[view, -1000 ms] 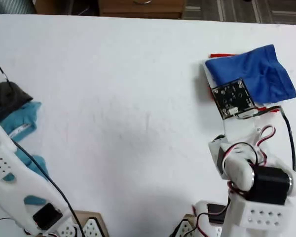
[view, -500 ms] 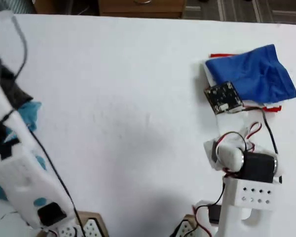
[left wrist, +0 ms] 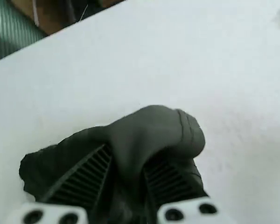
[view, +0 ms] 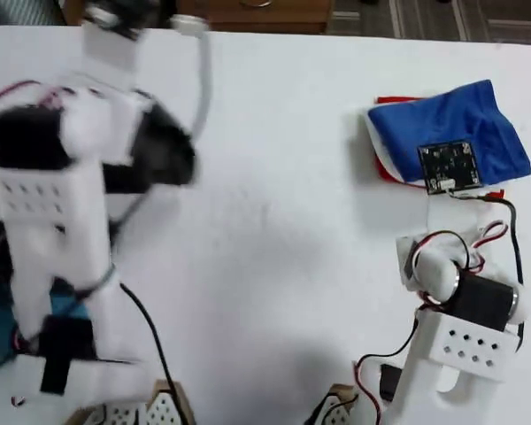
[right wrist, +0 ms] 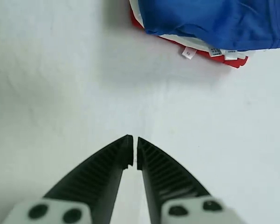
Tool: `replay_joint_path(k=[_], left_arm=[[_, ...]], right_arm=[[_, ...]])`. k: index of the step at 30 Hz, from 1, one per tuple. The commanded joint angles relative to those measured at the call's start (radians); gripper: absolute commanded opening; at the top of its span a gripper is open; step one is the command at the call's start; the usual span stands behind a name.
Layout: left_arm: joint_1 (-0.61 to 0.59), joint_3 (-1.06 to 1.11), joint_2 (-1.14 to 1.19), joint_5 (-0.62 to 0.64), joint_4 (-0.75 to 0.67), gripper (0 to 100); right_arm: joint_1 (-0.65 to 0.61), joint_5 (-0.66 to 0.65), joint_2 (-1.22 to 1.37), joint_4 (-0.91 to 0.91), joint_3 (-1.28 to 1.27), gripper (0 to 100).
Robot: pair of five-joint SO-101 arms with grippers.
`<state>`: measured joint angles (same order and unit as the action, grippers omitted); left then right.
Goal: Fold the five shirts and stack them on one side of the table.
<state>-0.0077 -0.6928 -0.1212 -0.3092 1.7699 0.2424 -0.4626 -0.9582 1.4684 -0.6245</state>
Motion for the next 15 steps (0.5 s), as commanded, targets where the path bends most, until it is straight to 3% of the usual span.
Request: replay_joint_path(k=[1, 7, 15], left_arm=[[0.158, 0.001, -0.086, 0.018, 0.012, 2], [0.273, 0.001, -0.089, 0.018, 0.006, 2], [0.282, -0.005, -0.086, 0.018, -0.006, 2]], right_arm=[[0.013, 0.011, 0.010, -0.016, 0.005, 2.8], [0.015, 0.011, 0.010, -0.015, 0.005, 2.8], [0.012, 0.015, 0.010, -0.016, 0.005, 2.8]])
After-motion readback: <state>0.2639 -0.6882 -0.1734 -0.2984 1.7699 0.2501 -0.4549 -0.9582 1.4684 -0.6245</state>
